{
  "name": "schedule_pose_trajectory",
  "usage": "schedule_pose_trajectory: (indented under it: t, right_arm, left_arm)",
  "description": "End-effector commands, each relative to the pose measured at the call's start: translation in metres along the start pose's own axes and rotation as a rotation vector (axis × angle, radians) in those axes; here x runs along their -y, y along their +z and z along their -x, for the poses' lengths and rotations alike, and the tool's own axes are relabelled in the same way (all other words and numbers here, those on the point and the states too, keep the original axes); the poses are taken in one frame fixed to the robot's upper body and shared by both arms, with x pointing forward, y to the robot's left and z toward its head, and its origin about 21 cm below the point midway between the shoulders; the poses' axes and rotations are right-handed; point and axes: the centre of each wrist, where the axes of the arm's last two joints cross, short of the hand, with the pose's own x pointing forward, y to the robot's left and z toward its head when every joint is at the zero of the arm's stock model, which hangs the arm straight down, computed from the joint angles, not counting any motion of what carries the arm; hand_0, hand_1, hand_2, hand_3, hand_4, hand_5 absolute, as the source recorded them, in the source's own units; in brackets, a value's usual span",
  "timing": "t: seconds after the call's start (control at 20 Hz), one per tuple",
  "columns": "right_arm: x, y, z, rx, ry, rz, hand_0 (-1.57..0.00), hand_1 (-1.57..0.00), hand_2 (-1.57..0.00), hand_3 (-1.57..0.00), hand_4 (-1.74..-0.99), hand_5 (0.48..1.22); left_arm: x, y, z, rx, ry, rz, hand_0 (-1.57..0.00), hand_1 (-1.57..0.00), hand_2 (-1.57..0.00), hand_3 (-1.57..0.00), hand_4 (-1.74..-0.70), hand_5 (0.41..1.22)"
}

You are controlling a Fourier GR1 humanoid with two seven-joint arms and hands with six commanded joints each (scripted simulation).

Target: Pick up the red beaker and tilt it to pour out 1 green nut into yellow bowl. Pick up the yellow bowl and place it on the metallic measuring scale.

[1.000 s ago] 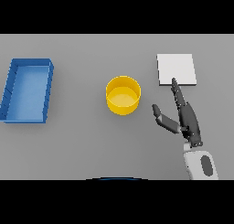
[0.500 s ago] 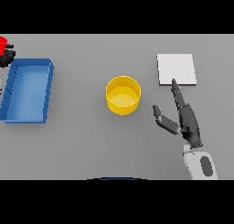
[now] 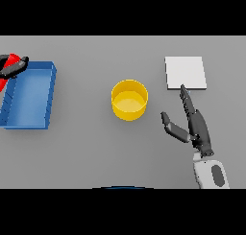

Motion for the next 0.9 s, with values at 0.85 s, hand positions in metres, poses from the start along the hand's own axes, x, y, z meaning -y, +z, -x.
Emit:
schedule_pose_trajectory:
  t: [0.85]
  right_arm:
    - [0.007, -0.05, -0.031, 0.054, 0.557, -0.341, 0.0, 0.0, 0.0, 0.0, -1.132, 0.631]
  left_arm:
    - [0.017, 0.007, -0.003, 0.083, -0.039, -0.005, -0.01, -0.01, -0.01, -0.01, -0.8, 0.678]
